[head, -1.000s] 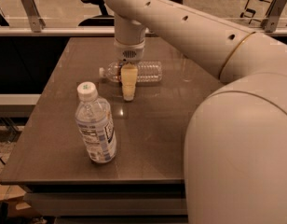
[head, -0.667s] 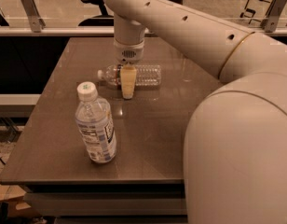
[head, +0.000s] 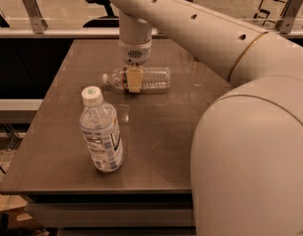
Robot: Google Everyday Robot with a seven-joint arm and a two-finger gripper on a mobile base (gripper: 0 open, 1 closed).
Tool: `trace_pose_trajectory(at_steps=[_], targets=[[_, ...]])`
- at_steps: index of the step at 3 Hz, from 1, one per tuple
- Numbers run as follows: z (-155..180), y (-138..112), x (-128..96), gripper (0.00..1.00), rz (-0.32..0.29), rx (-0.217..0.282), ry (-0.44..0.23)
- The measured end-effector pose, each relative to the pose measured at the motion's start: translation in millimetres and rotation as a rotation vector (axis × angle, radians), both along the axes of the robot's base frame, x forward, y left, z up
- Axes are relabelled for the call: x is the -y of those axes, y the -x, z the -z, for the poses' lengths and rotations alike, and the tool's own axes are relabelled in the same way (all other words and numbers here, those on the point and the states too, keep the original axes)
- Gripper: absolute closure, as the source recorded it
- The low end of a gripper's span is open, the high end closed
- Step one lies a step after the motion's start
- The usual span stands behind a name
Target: Place water bottle upright
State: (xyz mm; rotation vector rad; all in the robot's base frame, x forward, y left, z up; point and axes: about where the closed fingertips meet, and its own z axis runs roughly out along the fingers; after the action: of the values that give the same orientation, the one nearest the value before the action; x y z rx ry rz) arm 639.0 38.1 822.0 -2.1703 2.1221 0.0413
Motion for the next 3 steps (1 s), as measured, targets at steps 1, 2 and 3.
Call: trace_pose_trajectory(at_steps=[1, 2, 3], targets=[[2, -2, -2, 1.0, 0.0, 0.003, -0.004], [2, -2, -2, 1.0, 0.0, 0.003, -0.004], [-13, 2, 3, 1.0, 0.003, 0.032, -0.025]])
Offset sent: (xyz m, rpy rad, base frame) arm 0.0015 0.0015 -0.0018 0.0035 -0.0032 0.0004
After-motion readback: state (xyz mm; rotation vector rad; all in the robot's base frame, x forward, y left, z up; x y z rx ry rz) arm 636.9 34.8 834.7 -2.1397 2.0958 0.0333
